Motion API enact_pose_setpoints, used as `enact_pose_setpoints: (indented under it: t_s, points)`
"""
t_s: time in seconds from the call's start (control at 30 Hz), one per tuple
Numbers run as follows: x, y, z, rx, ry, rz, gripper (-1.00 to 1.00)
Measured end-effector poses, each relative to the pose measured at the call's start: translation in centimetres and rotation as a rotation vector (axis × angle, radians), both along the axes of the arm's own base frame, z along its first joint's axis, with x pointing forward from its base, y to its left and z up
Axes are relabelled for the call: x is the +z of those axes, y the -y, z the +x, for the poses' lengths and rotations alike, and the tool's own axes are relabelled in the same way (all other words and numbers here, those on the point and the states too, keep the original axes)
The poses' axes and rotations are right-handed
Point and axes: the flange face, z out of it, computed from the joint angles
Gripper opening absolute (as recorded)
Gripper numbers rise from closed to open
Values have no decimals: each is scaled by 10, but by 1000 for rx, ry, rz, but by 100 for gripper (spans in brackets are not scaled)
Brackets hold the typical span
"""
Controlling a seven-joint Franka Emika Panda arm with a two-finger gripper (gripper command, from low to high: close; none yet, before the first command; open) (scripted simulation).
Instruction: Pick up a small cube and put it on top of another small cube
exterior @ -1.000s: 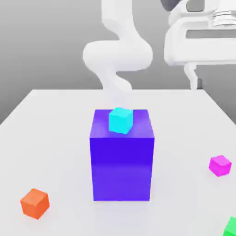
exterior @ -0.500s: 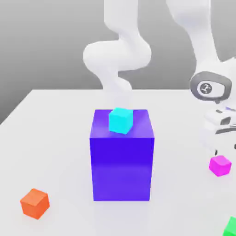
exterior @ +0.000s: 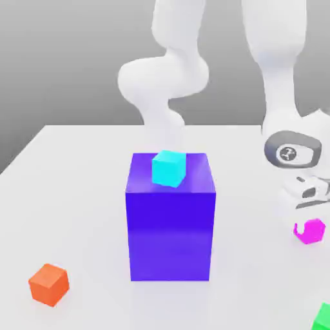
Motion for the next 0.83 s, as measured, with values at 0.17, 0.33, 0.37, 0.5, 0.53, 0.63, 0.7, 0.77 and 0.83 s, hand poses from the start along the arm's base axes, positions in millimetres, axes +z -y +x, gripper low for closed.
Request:
enact_pose_setpoints:
  t_s: [0.17,0.33,0.37,0.5,0.53,0.63,0.7,0.77,0.83]
  points:
    - [32,-2,32,-6,-2,-8,-100]
    - [47,2,114,-34,-6,-8,-100]
    - [51,6,132,-41,-6,-8,-100]
    - [66,30,203,-77,-4,-7,-100]
    - [69,39,220,-87,-4,-6,-100]
    - [62,60,257,-112,-1,-4,-100]
    - [32,63,261,-115,0,-5,-100]
    - [21,63,262,-115,0,-5,100]
    - [21,63,262,-115,0,-5,100]
